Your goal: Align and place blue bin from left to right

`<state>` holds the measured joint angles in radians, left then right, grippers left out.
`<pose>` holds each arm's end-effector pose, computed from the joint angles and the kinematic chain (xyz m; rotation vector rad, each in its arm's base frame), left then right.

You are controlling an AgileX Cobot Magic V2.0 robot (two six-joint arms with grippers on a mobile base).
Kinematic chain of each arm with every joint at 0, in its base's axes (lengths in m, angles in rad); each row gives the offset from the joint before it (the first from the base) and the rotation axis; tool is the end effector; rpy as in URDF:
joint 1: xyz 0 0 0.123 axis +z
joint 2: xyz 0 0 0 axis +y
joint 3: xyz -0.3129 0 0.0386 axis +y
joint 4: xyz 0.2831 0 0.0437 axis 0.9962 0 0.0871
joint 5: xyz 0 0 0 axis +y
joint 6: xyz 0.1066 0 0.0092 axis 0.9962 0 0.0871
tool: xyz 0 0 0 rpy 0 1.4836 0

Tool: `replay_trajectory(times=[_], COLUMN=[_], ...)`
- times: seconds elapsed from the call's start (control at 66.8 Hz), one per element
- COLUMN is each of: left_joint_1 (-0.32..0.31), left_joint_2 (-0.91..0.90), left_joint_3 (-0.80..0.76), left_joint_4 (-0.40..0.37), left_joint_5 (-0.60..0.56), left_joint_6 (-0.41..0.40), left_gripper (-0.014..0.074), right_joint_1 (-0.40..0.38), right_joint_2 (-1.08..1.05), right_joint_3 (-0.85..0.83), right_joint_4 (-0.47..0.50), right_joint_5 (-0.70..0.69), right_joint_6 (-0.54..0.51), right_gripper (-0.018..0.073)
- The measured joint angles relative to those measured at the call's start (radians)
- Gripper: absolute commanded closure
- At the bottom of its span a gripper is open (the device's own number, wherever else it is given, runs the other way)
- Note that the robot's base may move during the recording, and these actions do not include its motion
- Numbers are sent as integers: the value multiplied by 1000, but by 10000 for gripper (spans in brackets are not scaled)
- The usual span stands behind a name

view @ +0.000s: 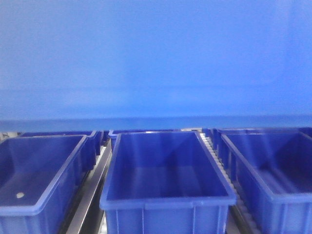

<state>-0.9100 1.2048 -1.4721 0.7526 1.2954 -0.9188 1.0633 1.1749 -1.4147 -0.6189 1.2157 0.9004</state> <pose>0.2022 -0.1454 0.4855 -0.0452 2.1700 -0.0102 0.1680 0.1823 0.4708 -0.1928 2.2312 0.2389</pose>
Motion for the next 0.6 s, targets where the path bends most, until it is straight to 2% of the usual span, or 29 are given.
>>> replay_trajectory(times=[0.599], left_joint_1=[0], left_joint_2=[0], left_joint_3=[0], left_joint_4=[0], left_joint_5=[2], left_joint_6=[1], left_gripper=[707], right_joint_1=[0], right_joint_2=[0], right_joint_3=[0], right_joint_4=[2], right_joint_5=[0], right_joint_6=[2], right_gripper=[629])
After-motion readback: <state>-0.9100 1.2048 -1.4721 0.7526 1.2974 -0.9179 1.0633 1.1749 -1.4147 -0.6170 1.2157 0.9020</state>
